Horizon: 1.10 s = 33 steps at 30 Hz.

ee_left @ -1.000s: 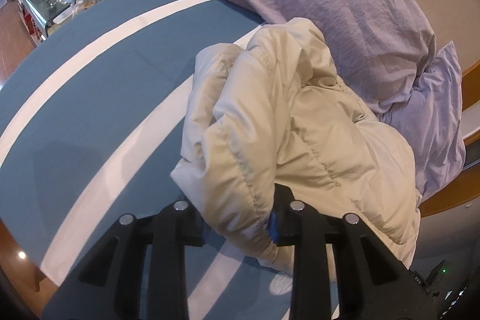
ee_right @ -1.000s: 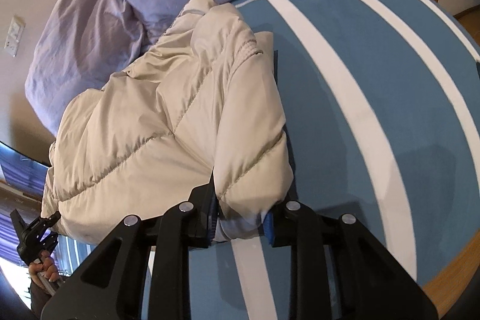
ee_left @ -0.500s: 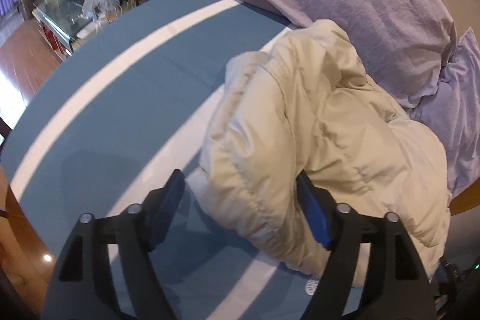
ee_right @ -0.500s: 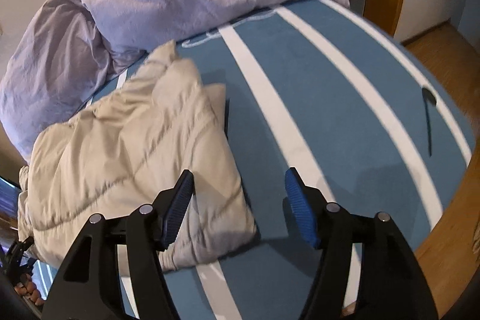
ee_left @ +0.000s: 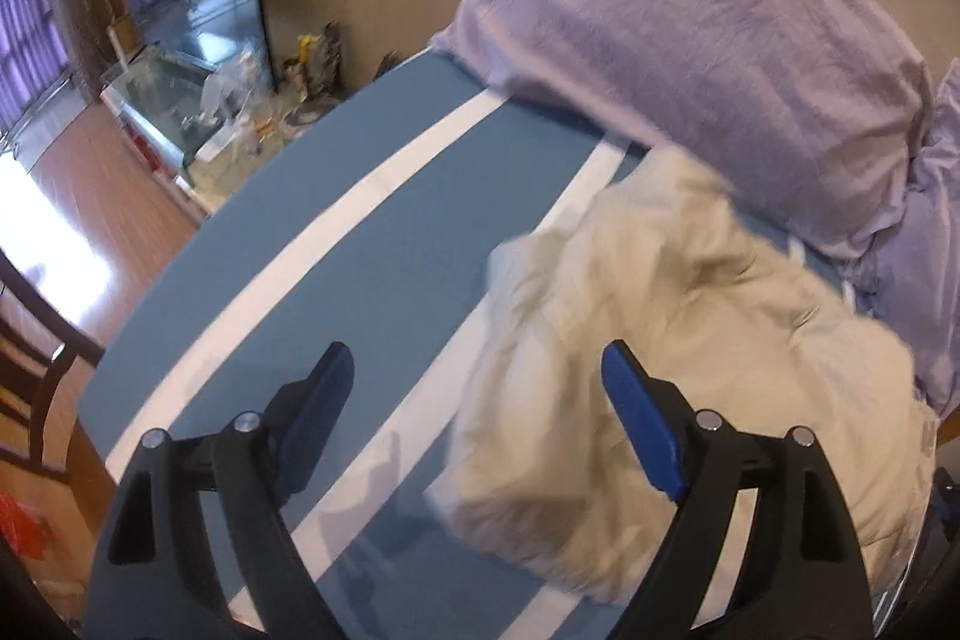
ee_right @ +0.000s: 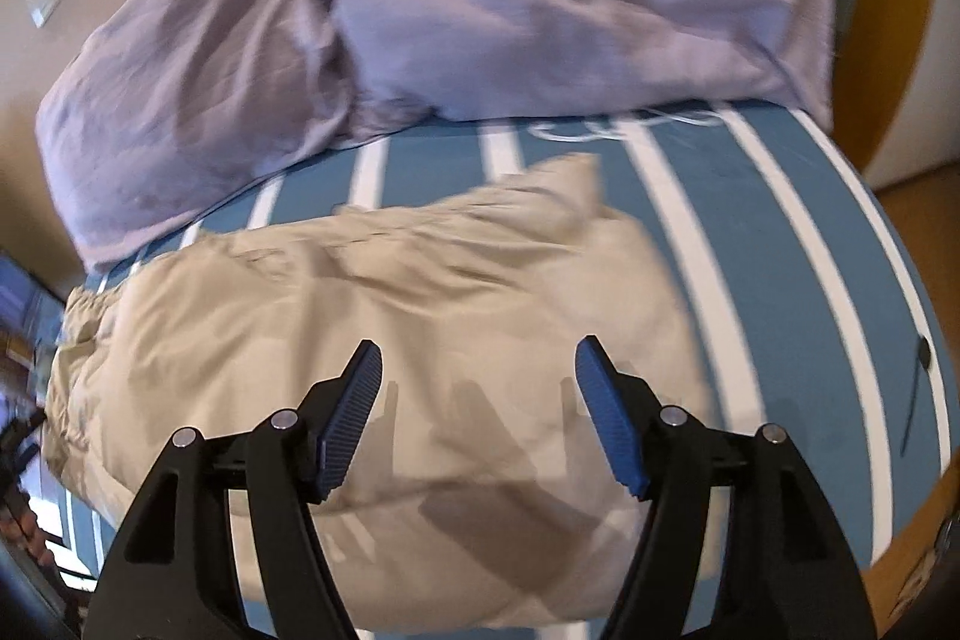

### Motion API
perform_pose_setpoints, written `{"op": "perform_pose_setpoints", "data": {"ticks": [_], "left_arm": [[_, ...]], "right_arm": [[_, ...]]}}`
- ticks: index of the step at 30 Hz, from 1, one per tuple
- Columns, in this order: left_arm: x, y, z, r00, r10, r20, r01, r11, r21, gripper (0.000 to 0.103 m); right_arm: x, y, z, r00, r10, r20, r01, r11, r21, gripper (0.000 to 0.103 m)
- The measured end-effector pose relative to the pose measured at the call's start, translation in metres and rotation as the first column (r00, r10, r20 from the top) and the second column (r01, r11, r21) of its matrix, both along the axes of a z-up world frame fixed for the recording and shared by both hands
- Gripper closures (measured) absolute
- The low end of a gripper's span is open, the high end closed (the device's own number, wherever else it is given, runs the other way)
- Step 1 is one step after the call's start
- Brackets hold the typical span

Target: Fold large clothes

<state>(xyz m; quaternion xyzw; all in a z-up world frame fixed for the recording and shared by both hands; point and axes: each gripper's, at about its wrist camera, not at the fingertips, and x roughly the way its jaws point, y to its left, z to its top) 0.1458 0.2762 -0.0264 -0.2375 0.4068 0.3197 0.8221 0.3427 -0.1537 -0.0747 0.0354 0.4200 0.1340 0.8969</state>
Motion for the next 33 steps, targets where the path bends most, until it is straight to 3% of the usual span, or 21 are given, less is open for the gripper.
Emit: {"op": "perform_pose_setpoints", "data": {"ticks": [8,15,27,33], "left_arm": [[0.066,-0.06,0.024,0.975,-0.219,0.035,0.218,0.975,0.049,0.018],[0.111,-0.128,0.02,0.911,-0.412,-0.001,0.411,0.908,0.081,0.018],[0.148,-0.169,-0.002,0.849,-0.525,-0.058,0.528,0.845,0.081,0.018],[0.16,-0.17,-0.033,0.843,-0.521,-0.136,0.536,0.836,0.117,0.017]], "right_arm": [[0.002,0.063,0.003,0.991,0.132,0.002,-0.131,0.991,-0.023,0.034],[0.007,0.083,0.001,0.985,0.17,-0.008,-0.17,0.985,-0.043,0.034],[0.015,0.102,-0.006,0.982,0.19,-0.002,-0.189,0.978,-0.084,0.032],[0.025,0.114,-0.037,0.982,0.183,-0.043,-0.188,0.968,-0.168,0.032]]}}
